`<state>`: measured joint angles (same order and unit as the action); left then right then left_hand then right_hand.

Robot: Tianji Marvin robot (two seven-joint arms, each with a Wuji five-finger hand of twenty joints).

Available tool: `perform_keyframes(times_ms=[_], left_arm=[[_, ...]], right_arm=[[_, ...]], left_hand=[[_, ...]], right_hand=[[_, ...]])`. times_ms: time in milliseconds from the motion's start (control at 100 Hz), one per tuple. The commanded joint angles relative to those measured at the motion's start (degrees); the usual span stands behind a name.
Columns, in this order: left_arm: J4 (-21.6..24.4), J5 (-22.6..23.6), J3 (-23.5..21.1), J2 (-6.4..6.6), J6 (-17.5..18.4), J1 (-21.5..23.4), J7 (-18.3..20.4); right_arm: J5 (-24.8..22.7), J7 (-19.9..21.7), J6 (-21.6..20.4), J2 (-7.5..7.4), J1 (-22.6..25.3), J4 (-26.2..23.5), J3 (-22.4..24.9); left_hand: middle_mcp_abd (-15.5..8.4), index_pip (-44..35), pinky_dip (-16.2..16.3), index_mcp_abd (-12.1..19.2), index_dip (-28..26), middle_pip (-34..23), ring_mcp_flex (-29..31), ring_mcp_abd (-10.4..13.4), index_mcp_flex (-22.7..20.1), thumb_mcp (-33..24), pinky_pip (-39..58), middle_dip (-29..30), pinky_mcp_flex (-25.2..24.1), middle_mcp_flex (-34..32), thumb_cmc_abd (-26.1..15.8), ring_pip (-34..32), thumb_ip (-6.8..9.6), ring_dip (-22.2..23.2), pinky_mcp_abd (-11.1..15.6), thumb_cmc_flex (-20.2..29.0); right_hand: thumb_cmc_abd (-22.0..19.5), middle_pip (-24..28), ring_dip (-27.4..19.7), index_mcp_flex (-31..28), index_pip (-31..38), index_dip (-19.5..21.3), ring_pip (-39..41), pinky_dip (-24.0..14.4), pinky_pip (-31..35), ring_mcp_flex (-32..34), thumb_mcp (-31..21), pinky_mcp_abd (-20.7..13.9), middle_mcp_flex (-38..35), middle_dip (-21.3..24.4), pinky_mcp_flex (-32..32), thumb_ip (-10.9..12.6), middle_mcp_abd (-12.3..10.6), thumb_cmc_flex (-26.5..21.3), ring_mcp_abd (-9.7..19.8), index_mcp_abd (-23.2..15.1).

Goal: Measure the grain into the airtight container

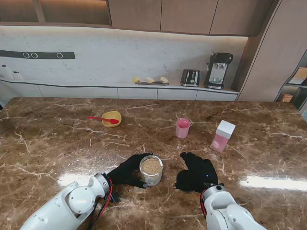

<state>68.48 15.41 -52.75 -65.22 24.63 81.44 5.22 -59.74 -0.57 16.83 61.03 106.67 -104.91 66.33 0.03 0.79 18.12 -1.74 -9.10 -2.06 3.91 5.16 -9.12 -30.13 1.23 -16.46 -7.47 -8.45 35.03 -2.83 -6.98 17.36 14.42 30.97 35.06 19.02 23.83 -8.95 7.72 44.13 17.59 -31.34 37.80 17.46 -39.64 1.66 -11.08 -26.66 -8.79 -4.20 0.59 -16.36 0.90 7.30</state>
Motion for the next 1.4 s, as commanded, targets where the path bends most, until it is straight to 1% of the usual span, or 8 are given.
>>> perform_keyframes(times_ms=[0,310,600,760,950,1120,1250,1390], left_arm=[[-0.8,0.8,-0.6,1.44,-1.4,1.7,0.7],[3.6,2.8,-3.6,2.44,-2.4,3.9,2.2],[9.8,6.1,-8.8,3.58,-4.3,7.8,4.2],[12.7,7.4,-11.5,4.08,-5.0,8.9,5.7],[15.9,7.2,-15.2,4.62,-6.2,9.1,8.7],[18.4,7.8,-18.3,5.47,-6.4,7.9,12.8],[21.0,7.0,-21.1,5.7,-8.6,7.7,14.9],[22.2,6.7,-22.8,5.73,-11.6,6.4,16.3]], right_arm=[[0.4,0.3,-0.1,0.23,0.4,0.4,0.1],[2.0,-1.0,-1.8,0.46,0.6,1.2,1.4],[4.1,-2.9,-3.2,0.84,0.6,2.0,2.0],[4.8,-3.4,-3.7,0.94,0.5,2.4,1.9],[5.6,-4.8,-3.9,1.24,0.4,2.3,2.1],[6.9,-6.2,-4.0,1.63,0.2,2.1,2.4],[7.9,-7.5,-4.4,1.92,0.5,2.1,2.6],[10.2,-8.8,-5.8,2.31,0.9,2.4,3.3]], left_hand=[[-0.7,0.8,4.6,0.0,1.1,1.6,-1.4,-4.7,1.4,1.6,4.9,0.7,4.8,1.8,1.6,1.7,-0.93,-0.8,-14.0,-3.8],[-0.8,0.7,4.8,-0.3,1.3,1.6,-1.4,-4.8,1.5,1.0,4.8,1.0,4.9,1.8,1.8,1.5,-1.1,-1.1,-13.7,-4.3],[-0.9,0.4,4.9,-0.6,1.1,1.4,-1.4,-4.7,1.3,0.7,4.6,1.0,5.0,1.7,1.7,1.4,-1.11,-1.1,-13.6,-4.1],[-1.4,-0.7,5.4,-2.6,-1.0,0.6,-1.3,-4.1,0.9,-0.7,5.6,-0.7,5.4,1.7,2.2,0.6,-1.18,0.2,-13.3,-3.8],[-1.3,-3.1,5.4,-2.8,-2.4,-1.2,0.2,-4.0,0.5,-3.0,8.7,-1.6,6.0,0.7,2.5,-1.3,-1.35,2.7,-11.7,-3.1],[-1.4,-8.3,4.2,-2.4,-2.7,-2.9,1.2,-3.8,-1.2,-3.7,13.2,-0.6,6.5,-0.2,1.6,-1.9,-1.12,2.6,-11.2,-2.4],[-1.6,-12.3,2.4,-2.2,-2.0,-4.3,2.2,-3.8,-3.8,-2.9,16.2,0.5,6.7,-1.0,-0.4,-2.4,-0.55,2.4,-11.2,-1.4],[-1.0,-14.8,1.9,-2.3,-1.9,-8.9,4.3,-4.3,-6.9,-2.5,20.6,0.5,6.9,-2.9,-3.6,-3.3,0.37,2.6,-11.2,-0.3]], right_hand=[[0.2,-0.5,-1.3,2.2,-0.7,-0.4,-0.6,-1.1,-1.5,-1.2,-0.4,0.4,0.9,0.9,1.0,1.2,0.5,2.3,0.1,0.9],[-0.1,-1.7,-2.6,2.4,-0.8,-0.5,-2.5,-0.3,-2.7,-1.3,-0.2,0.3,0.7,1.8,1.2,1.3,0.4,2.1,0.2,0.9],[-0.8,-2.8,-3.9,1.8,-0.6,-0.7,-3.7,0.8,-3.8,0.2,0.1,0.2,0.2,2.9,0.9,1.3,0.3,1.9,0.1,0.5],[-1.2,-3.9,-4.9,1.8,-0.7,-1.0,-4.5,1.9,-4.6,0.4,0.3,0.2,-0.1,4.3,0.9,1.4,0.4,1.8,0.0,0.4],[-1.5,-3.9,-5.1,1.6,-0.7,-1.1,-4.8,2.1,-4.6,0.4,0.3,0.2,-0.2,4.6,1.1,1.4,0.4,1.8,-0.1,0.3],[-1.7,-4.3,-5.7,1.3,-0.8,-1.3,-5.7,2.8,-5.2,0.0,0.3,0.0,-0.3,5.1,1.7,1.5,0.3,2.0,0.1,0.1],[-1.8,-4.5,-6.1,0.9,-0.7,-1.4,-6.1,3.1,-5.4,0.2,0.1,0.0,-0.7,5.5,1.6,1.5,0.1,2.3,0.1,-0.2],[-3.5,-5.6,-7.6,-0.1,-0.9,-2.1,-7.7,4.3,-6.1,1.0,-0.6,-0.3,-2.2,6.7,1.2,1.6,0.1,3.5,0.2,-0.7]])
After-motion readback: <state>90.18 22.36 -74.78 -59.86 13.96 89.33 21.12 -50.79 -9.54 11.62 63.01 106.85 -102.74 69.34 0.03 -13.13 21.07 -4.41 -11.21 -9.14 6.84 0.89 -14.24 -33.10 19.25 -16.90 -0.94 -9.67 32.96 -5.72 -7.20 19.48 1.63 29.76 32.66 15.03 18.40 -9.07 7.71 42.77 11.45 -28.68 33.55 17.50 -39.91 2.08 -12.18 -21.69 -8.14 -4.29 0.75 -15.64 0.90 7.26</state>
